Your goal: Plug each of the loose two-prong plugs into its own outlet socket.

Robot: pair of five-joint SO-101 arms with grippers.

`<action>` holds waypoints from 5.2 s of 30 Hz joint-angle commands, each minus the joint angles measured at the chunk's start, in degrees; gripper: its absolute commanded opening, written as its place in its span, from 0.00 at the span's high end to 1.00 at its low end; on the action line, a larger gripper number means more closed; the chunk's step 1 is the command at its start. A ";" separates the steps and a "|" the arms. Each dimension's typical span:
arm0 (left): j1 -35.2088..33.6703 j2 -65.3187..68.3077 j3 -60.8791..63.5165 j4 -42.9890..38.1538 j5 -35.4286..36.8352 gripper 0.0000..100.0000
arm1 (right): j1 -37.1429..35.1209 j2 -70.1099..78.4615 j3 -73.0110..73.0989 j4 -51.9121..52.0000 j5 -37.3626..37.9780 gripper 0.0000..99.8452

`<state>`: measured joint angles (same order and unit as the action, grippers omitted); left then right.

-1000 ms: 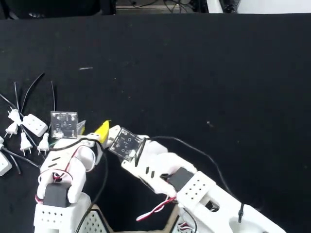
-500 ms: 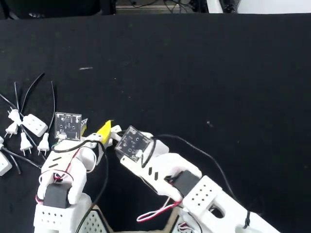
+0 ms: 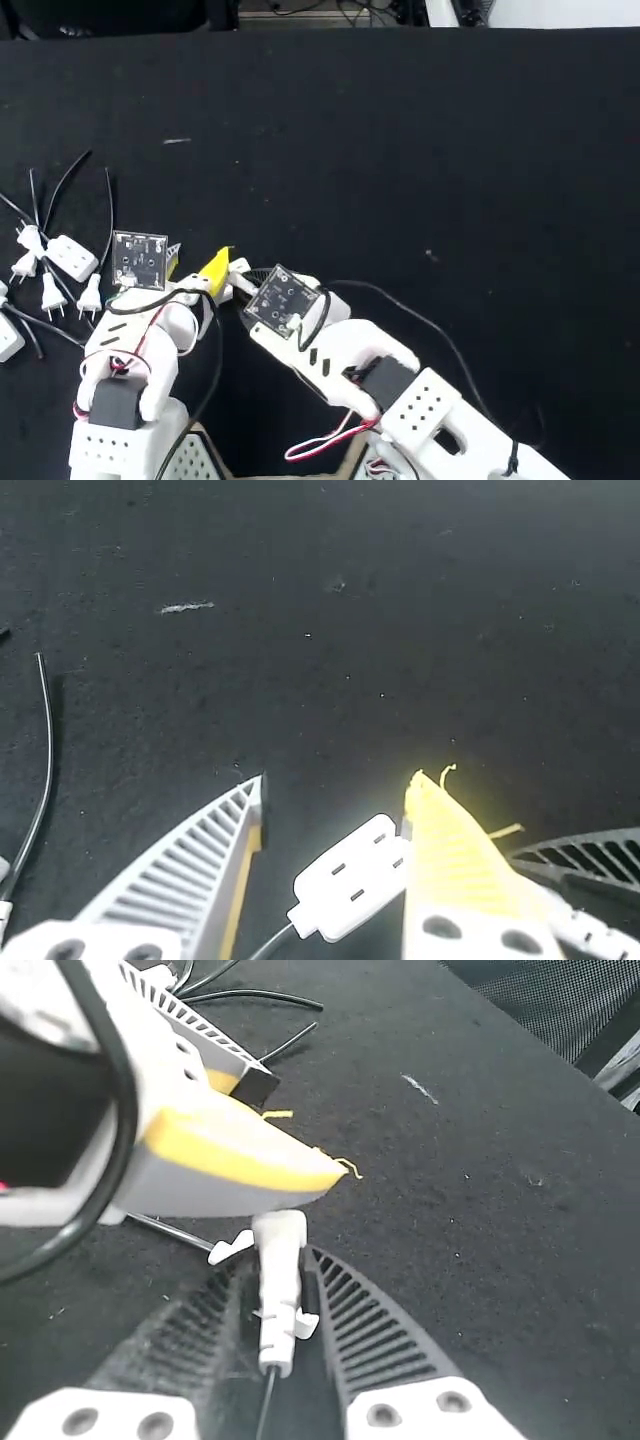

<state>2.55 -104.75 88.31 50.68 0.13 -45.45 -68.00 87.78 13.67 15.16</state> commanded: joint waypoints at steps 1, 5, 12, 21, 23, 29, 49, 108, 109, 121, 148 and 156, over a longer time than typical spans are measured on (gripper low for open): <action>0.84 0.35 -0.31 0.00 -0.53 0.77 | -0.62 -3.30 -1.45 -1.32 -0.70 0.99; 0.84 0.35 -0.31 0.00 -0.53 0.77 | -0.62 -3.30 -1.54 -1.41 -0.79 0.99; 0.31 0.35 0.40 -0.09 -0.44 0.77 | -0.53 -3.30 -3.30 1.58 -0.44 0.99; -7.96 0.26 0.31 -1.85 4.31 0.77 | 6.51 -2.68 -15.25 20.31 -0.35 0.99; -10.15 0.26 0.31 -2.46 5.19 0.77 | 7.65 -2.59 -17.45 24.00 -0.35 0.99; -10.86 0.53 0.75 -2.64 5.19 0.77 | 8.09 6.55 -26.42 30.68 -0.26 0.99; -9.89 8.26 -0.48 -5.63 3.25 0.77 | 8.09 58.24 -74.86 61.36 -4.66 0.99; -2.68 70.07 -39.43 18.46 -22.42 0.77 | 21.01 56.66 -68.00 60.57 -10.37 0.99; -1.19 70.77 -39.25 18.81 -23.47 0.77 | 21.01 56.66 -68.00 60.57 -10.37 0.99; 7.43 81.85 -32.40 -1.41 -8.35 0.77 | 23.82 56.13 -68.00 61.01 -7.30 0.99; -26.33 50.02 -14.20 11.43 -26.81 0.77 | 22.33 57.27 -70.55 66.37 -3.69 0.99; -31.16 36.40 -4.35 8.97 -28.57 0.77 | 18.29 71.16 -83.91 76.40 -4.48 0.99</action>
<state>-27.69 -63.78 82.59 60.44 -27.91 -25.85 -0.40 12.09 86.55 10.95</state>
